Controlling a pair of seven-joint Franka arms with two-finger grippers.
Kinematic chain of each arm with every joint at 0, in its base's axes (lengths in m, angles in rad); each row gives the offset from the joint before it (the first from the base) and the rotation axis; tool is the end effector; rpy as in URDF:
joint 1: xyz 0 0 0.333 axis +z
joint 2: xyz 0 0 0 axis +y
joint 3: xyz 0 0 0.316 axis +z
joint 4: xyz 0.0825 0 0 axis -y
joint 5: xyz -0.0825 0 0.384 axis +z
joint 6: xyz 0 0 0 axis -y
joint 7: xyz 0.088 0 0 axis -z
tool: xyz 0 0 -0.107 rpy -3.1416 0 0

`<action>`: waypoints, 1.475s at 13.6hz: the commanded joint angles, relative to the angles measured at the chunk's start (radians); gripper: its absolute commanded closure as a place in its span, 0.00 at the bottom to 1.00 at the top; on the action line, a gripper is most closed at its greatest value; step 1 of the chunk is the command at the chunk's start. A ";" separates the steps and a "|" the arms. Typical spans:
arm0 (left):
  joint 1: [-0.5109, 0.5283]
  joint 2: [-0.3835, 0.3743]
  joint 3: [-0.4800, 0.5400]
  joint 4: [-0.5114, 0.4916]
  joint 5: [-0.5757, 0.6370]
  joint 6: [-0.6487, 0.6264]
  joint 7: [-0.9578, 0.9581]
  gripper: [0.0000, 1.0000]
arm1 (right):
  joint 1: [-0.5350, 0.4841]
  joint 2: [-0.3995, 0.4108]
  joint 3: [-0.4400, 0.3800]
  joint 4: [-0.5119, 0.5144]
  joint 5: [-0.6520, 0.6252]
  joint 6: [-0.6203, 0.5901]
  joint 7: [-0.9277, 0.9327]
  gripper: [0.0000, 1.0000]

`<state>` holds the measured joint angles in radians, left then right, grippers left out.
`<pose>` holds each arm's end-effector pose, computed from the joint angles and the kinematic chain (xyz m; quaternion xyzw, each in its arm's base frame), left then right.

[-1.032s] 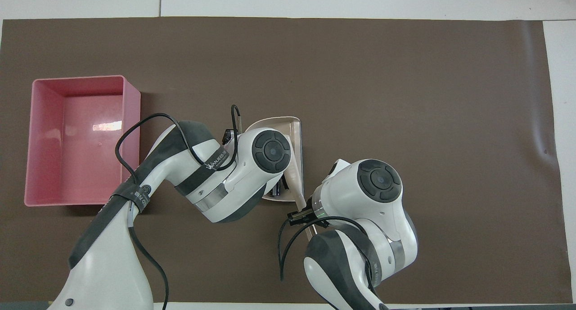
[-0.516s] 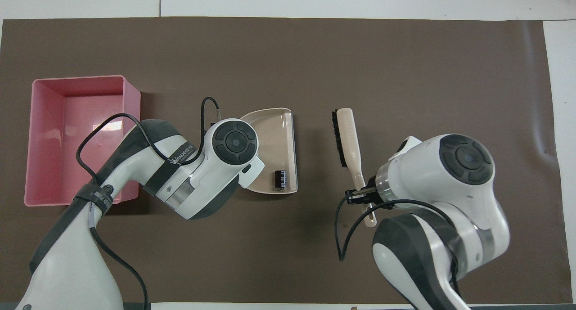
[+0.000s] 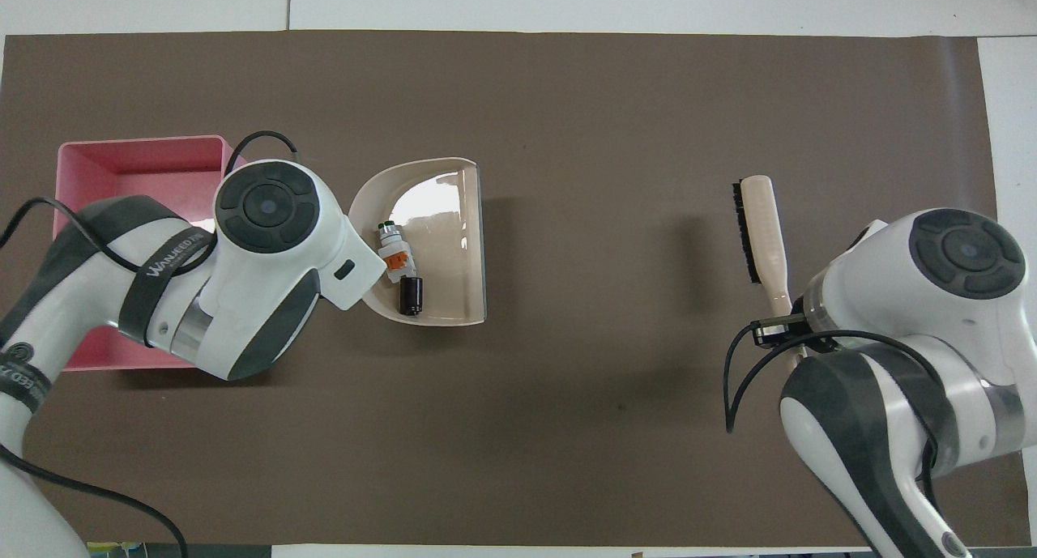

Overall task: Clean e-waste and dump in bin
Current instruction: 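Carry the dustpan over the pink bin with the left gripper, then tilt the dustpan with the left gripper to dump parts into the bin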

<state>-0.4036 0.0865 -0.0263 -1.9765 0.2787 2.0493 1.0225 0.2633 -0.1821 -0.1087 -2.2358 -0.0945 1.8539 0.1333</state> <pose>0.5285 -0.2255 0.4256 -0.6975 0.7061 0.0420 0.1145 0.4633 0.0636 0.4308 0.9940 0.0301 -0.0940 0.0481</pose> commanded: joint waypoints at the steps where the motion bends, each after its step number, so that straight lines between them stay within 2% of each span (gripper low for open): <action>1: 0.113 -0.083 -0.001 -0.039 -0.023 0.009 0.100 1.00 | -0.119 0.029 0.012 -0.016 -0.045 0.014 -0.079 1.00; 3: 0.188 -0.118 0.000 -0.038 -0.023 0.008 0.163 1.00 | -0.212 0.059 0.014 -0.034 -0.047 0.068 -0.153 1.00; 8: 0.435 -0.133 0.000 -0.001 -0.072 -0.003 0.314 1.00 | -0.335 0.040 0.014 -0.129 -0.033 0.194 -0.182 1.00; 10: 0.523 -0.132 0.002 0.011 -0.073 -0.011 0.323 1.00 | -0.338 0.032 0.014 -0.151 -0.027 0.211 -0.202 1.00; 12: 0.560 -0.125 0.002 0.019 -0.058 -0.005 0.343 1.00 | -0.337 0.030 0.012 -0.162 0.062 0.222 -0.251 1.00; 18: 0.525 -0.093 0.002 0.018 0.344 -0.003 0.338 1.00 | -0.338 0.003 0.011 -0.229 0.081 0.284 -0.307 1.00; 20: 0.499 -0.086 0.002 0.004 0.477 -0.011 0.337 1.00 | -0.338 0.022 0.011 -0.229 0.081 0.292 -0.310 1.00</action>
<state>0.1240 -0.0053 -0.0274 -1.9702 0.6609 2.0486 1.3596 -0.0597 -0.1386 -0.1047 -2.4352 -0.0319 2.1178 -0.1408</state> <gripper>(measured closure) 0.678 0.740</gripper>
